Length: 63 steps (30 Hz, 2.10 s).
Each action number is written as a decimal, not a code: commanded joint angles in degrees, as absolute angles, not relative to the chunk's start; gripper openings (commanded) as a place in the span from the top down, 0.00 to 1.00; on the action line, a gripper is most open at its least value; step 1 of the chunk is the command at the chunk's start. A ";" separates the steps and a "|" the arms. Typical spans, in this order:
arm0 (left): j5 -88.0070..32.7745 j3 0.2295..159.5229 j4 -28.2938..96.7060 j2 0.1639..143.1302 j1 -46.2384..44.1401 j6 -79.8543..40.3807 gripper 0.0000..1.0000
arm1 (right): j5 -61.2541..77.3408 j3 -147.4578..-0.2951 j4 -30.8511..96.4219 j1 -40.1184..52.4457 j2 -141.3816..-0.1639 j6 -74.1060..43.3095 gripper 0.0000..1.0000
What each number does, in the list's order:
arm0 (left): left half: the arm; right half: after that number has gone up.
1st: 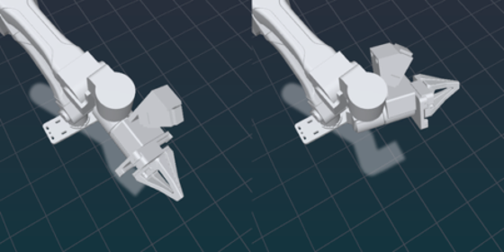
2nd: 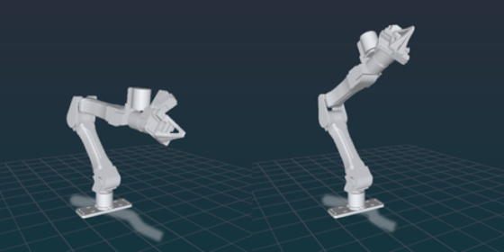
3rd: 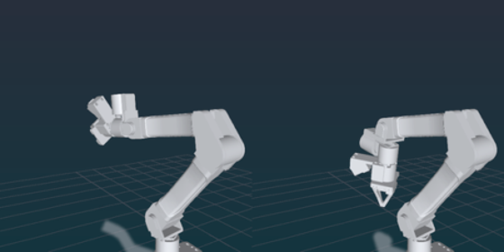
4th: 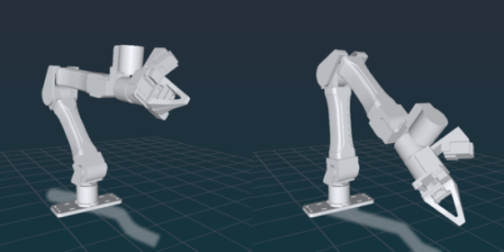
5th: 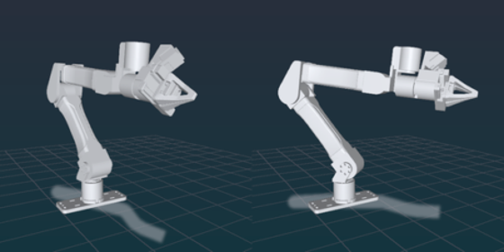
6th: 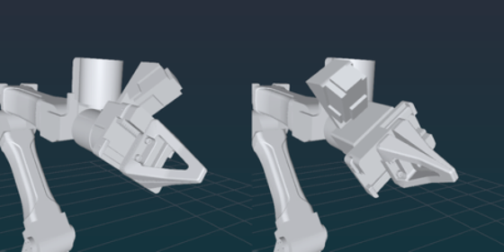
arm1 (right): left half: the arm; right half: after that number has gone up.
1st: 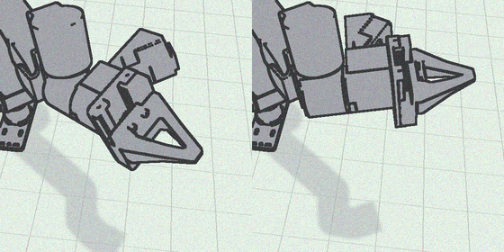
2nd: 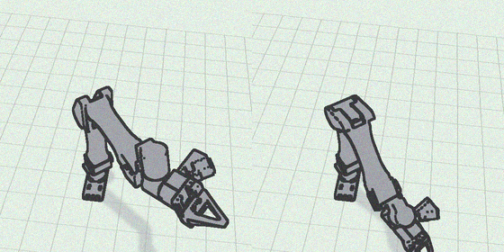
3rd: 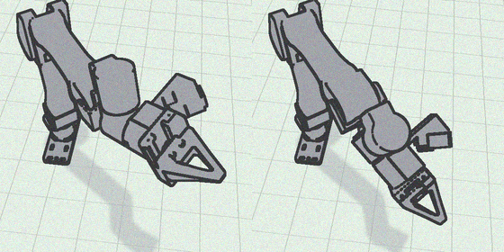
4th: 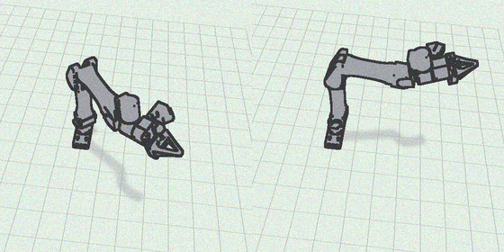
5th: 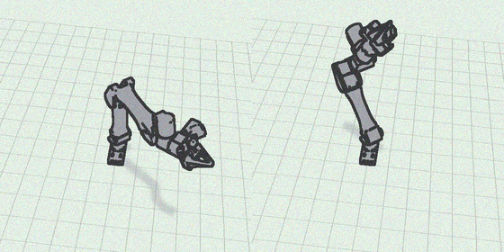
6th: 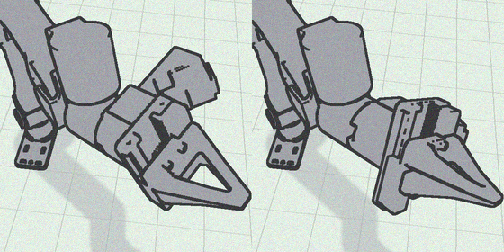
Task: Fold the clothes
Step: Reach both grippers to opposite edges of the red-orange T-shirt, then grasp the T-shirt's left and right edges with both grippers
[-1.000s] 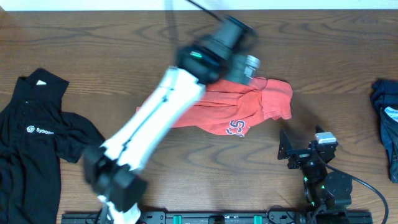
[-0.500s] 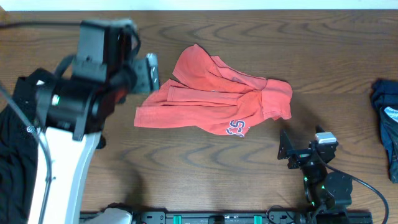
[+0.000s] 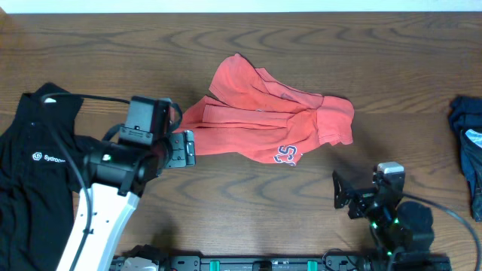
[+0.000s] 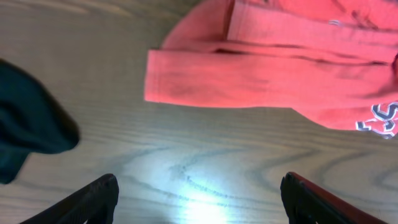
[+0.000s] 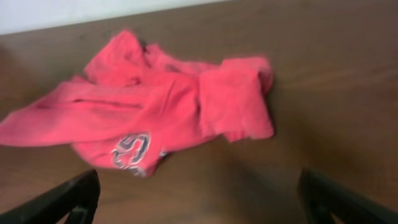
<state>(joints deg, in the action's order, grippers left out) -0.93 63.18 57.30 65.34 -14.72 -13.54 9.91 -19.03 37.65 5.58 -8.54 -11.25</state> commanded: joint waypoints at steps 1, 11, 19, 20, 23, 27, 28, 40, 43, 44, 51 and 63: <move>-2.26 61.10 54.30 66.00 -14.41 -14.22 0.09 | 12.82 -28.67 44.12 6.31 -17.02 -12.10 0.01; -6.59 60.93 48.31 77.36 -14.41 -14.33 0.01 | 27.03 -53.71 54.78 6.44 -53.17 -13.45 0.01; -24.62 61.91 41.41 90.30 -6.13 -16.40 0.09 | 36.82 -57.19 60.07 7.40 -70.04 -6.79 0.01; -26.13 62.57 41.43 92.03 -4.78 -16.40 0.13 | 35.83 -57.23 61.06 7.79 -71.33 -6.24 0.01; -28.12 64.69 41.82 96.97 -1.32 -16.43 0.30 | 31.05 -57.23 62.30 10.09 -73.97 -6.00 0.01; -28.10 66.50 42.28 100.09 0.58 -16.40 0.30 | 26.72 -57.32 60.99 14.17 -73.65 -6.17 0.01; -28.05 66.65 42.06 100.33 0.64 -16.40 0.30 | 26.11 -57.36 60.29 15.42 -73.30 -6.20 0.01; -24.80 66.78 37.80 104.31 0.64 -21.28 0.30 | 19.49 -58.37 57.63 21.04 -72.58 -7.25 0.01; -24.75 66.85 37.85 106.61 0.64 -21.45 0.29 | 19.25 -58.39 57.63 21.06 -72.40 -7.22 0.01; -24.53 66.92 37.98 107.59 0.64 -21.82 0.25 | 19.22 -58.39 57.63 21.06 -72.23 -7.22 0.01; -23.77 67.53 38.48 112.22 0.64 -24.43 0.26 | 17.72 -58.43 57.71 21.06 -71.46 -7.18 0.01; -26.52 68.03 41.71 109.08 0.51 -24.69 0.94 | 16.49 -58.43 57.36 21.04 -71.46 -6.52 0.01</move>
